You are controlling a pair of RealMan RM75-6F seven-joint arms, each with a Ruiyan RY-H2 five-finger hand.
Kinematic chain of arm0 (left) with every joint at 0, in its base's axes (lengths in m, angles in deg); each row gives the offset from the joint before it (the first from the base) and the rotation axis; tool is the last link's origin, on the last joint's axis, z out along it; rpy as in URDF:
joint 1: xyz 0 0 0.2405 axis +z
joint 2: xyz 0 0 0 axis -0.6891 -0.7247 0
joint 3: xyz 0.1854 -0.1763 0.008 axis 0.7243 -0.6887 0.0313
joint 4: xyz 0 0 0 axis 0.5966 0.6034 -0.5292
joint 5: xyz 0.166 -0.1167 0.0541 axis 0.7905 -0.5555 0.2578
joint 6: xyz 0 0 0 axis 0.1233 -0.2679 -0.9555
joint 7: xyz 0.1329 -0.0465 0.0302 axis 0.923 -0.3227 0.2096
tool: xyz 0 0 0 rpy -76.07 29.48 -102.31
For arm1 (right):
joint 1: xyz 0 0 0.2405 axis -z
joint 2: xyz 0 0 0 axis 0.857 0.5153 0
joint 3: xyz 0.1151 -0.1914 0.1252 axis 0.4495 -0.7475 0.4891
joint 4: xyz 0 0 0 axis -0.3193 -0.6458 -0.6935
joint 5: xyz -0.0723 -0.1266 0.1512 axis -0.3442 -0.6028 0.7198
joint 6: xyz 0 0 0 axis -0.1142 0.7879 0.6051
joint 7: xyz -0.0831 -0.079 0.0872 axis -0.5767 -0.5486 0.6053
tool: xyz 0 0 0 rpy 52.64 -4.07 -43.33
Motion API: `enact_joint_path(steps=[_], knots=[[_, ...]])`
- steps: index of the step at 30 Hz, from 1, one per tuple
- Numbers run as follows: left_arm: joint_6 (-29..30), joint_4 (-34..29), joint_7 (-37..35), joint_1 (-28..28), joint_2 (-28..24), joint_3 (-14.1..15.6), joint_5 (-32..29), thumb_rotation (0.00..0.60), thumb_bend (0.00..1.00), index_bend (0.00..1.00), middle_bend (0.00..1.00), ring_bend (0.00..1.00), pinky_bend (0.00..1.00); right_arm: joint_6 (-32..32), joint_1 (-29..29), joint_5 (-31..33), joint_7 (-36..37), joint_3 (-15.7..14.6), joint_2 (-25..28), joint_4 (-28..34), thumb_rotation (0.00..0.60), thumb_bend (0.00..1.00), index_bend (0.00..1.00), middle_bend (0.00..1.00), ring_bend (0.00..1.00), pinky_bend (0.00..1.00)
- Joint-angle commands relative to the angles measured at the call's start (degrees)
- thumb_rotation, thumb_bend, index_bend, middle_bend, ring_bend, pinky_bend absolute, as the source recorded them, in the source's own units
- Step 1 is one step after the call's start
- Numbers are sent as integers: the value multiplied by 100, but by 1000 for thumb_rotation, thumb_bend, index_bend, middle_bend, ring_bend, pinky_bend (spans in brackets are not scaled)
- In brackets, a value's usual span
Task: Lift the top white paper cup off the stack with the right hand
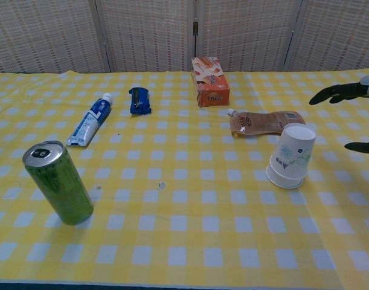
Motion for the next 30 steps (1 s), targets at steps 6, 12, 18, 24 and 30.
enact_joint_path(steps=[6,12,18,24,30], knots=[[-21,11,-4,1,5,3,-27,600,561,127,69,39,0,-399,-555,884,-379,127,-208,-16,600,371,200,110,90,26],[-16,18,6,3,-3,-4,-39,600,561,135,68,38,0,-660,-928,1476,-508,136,-322,-117,600,371,229,114,89,26],[-31,51,-29,18,0,-1,-82,600,561,135,68,38,0,-714,-1151,1812,-588,60,-374,-188,600,371,233,115,88,26],[-40,73,-55,18,4,1,-87,600,561,135,67,38,0,-715,-1253,1937,-567,-30,-360,-176,600,371,259,118,86,26],[-44,86,-87,17,4,2,-84,600,561,135,67,37,0,-696,-1299,1957,-482,-93,-342,-177,600,374,280,121,90,26]])
